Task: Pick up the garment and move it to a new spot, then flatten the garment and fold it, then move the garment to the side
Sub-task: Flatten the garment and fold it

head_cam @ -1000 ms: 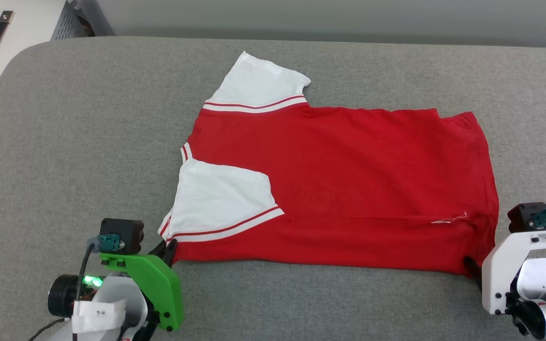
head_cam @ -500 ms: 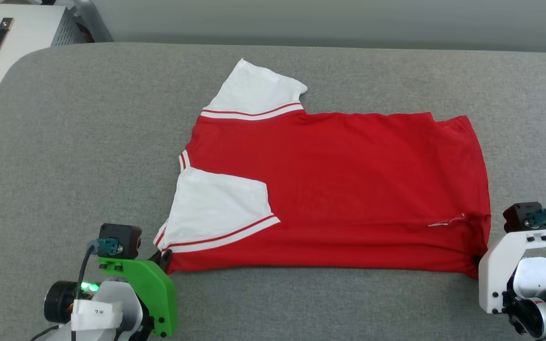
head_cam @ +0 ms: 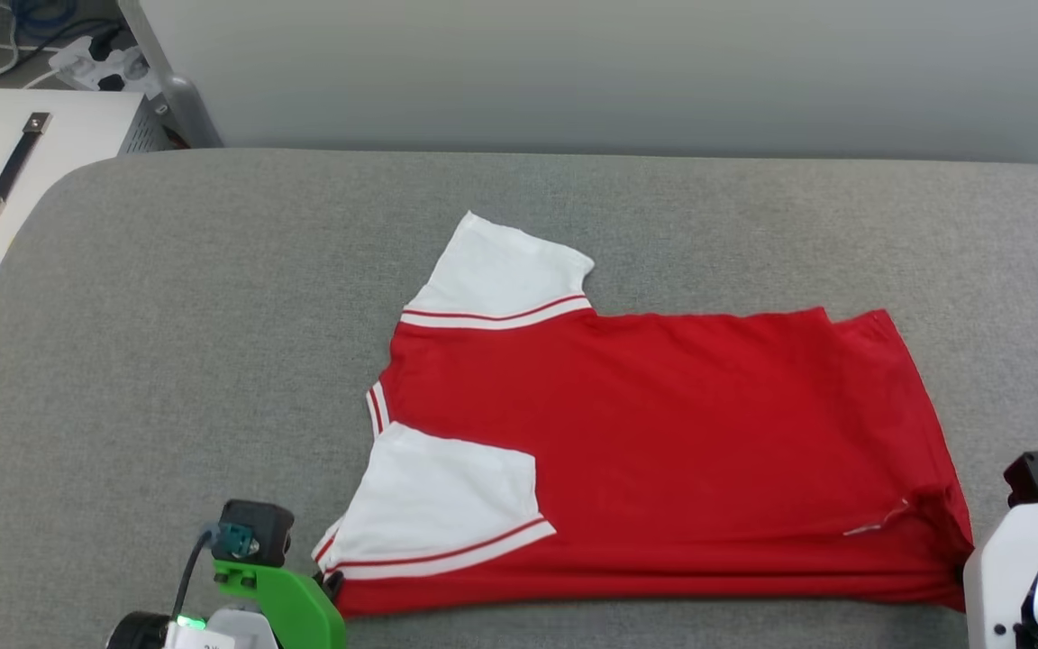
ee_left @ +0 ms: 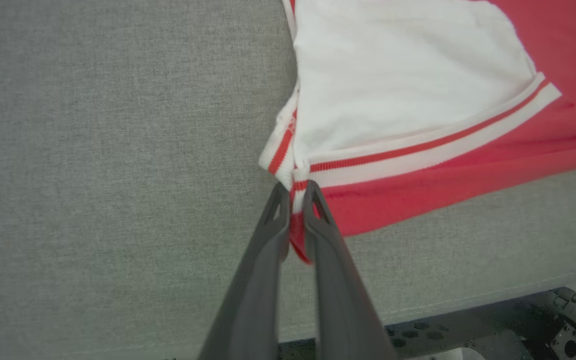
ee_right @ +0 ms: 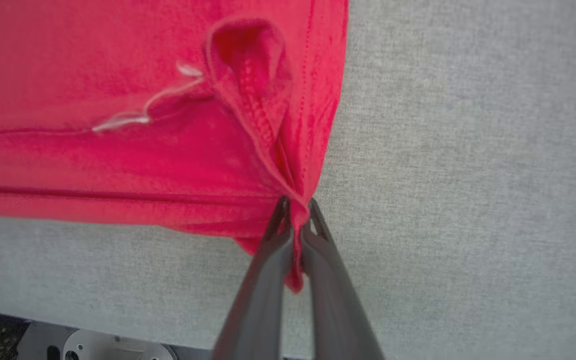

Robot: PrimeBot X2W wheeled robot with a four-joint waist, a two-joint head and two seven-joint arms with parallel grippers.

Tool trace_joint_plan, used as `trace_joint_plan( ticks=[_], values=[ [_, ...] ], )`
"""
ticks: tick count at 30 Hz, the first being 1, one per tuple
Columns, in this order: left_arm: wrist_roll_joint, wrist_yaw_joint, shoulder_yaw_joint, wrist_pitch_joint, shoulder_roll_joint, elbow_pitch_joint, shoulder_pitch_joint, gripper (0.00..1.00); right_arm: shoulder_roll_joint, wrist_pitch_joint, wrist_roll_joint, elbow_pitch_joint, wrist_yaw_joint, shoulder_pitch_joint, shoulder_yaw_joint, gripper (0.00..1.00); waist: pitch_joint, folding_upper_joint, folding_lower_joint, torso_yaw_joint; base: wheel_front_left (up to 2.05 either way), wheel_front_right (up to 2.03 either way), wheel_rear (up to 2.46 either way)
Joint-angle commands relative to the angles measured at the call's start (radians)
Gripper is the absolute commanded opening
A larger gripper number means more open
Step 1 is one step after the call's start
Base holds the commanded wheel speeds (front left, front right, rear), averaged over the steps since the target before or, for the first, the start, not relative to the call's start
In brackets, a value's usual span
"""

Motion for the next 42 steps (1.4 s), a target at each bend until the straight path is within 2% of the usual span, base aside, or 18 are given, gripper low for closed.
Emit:
trace_joint_plan(
  ticks=[1,8,12,18,32,33,34,35,36,37,38,42],
  values=[
    [-0.009,0.004,0.003,0.000,0.016,0.008,0.026,0.00,-0.016,0.015,0.008,-0.015,-0.002,0.032,-0.024,0.00,-0.021,0.0000,0.0000,0.001,0.00,0.00,0.00],
    [-0.026,0.002,-0.015,-0.007,0.006,0.021,0.078,0.00,0.025,0.076,0.015,-0.133,-0.002,0.157,-0.080,0.00,-0.034,0.0000,0.0000,-0.001,0.00,0.00,0.00],
    [-0.030,-0.011,-0.024,-0.008,-0.005,0.051,0.078,0.00,0.049,0.074,0.007,-0.150,-0.002,0.179,-0.085,0.00,-0.025,0.0000,0.0000,-0.006,0.00,0.00,0.00],
    [-0.035,-0.037,-0.032,-0.016,-0.028,0.110,0.066,0.00,0.078,0.041,0.010,-0.107,-0.002,0.163,-0.076,0.00,-0.008,0.0000,0.0000,-0.011,0.00,0.00,0.00],
    [-0.045,-0.104,-0.048,-0.034,-0.087,0.216,0.021,0.00,0.073,-0.041,0.024,0.023,-0.002,0.110,-0.056,0.00,0.023,0.0000,0.0000,-0.004,0.00,0.00,0.00],
    [-0.045,-0.106,-0.048,-0.035,-0.089,0.220,0.019,0.09,0.073,-0.045,0.026,0.028,-0.002,0.107,-0.053,0.00,0.022,0.0000,0.0000,-0.004,0.00,0.00,0.00],
    [-0.045,-0.106,-0.047,-0.039,-0.091,0.226,0.018,0.45,0.073,-0.050,0.029,0.034,-0.002,0.105,-0.050,0.00,0.020,0.0000,0.0000,-0.004,0.00,0.00,0.00],
    [-0.044,-0.104,-0.047,-0.041,-0.093,0.231,0.017,0.95,0.073,-0.053,0.031,0.038,-0.002,0.104,-0.046,0.00,0.017,0.0000,0.0000,-0.004,0.00,0.00,0.00],
    [-0.045,-0.103,-0.047,-0.043,-0.095,0.238,0.019,1.00,0.072,-0.058,0.035,0.042,-0.002,0.104,-0.041,0.04,0.007,0.0000,0.0000,-0.004,0.00,0.00,0.00],
    [-0.047,-0.102,-0.046,-0.047,-0.097,0.241,0.021,1.00,0.071,-0.061,0.039,0.044,-0.002,0.106,-0.036,0.80,-0.003,0.0000,0.0000,-0.004,0.00,0.00,0.00],
    [-0.048,-0.100,-0.042,-0.055,-0.099,0.244,0.024,1.00,0.069,-0.065,0.042,0.045,-0.002,0.109,-0.034,1.00,-0.016,0.0000,0.0000,-0.004,0.00,0.00,0.00],
    [-0.040,-0.098,-0.038,-0.086,-0.101,0.238,0.030,1.00,0.055,-0.086,0.057,0.026,-0.002,0.118,-0.025,1.00,-0.067,0.0000,0.0000,-0.005,0.00,0.00,0.00]
  ],
)
